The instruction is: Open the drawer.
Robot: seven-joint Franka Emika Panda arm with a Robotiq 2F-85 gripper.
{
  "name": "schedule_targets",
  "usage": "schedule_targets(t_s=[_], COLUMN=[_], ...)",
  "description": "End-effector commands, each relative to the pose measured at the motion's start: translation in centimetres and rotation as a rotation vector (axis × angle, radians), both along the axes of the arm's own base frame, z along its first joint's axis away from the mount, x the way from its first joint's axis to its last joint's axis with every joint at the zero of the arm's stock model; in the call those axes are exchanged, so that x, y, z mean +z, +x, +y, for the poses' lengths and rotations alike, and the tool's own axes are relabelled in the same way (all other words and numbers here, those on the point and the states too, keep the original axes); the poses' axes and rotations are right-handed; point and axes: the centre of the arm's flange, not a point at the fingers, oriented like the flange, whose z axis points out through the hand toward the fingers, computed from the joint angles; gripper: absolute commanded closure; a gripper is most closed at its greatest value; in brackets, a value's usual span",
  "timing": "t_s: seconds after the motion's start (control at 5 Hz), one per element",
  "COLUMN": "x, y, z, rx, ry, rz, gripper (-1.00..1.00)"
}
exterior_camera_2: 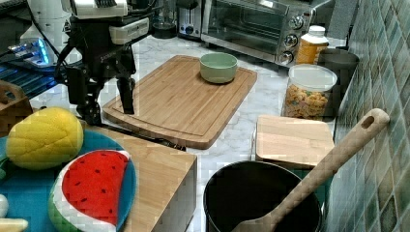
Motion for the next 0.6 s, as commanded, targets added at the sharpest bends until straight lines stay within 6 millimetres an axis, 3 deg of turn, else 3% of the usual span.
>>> schedule_targets(t_s=[0.2,0.4,0.6], x=[0.2,-0.7,-2.4], y=[2.3,3.2,2.5], z=[2.7,3.0,3.1], rx=[-0.102,-0.11,-0.108], ry=[-0.026,-0.034,-0.059], rz=[-0.072,-0.079,-0.124], gripper=[-1.0,-1.0,-1.0])
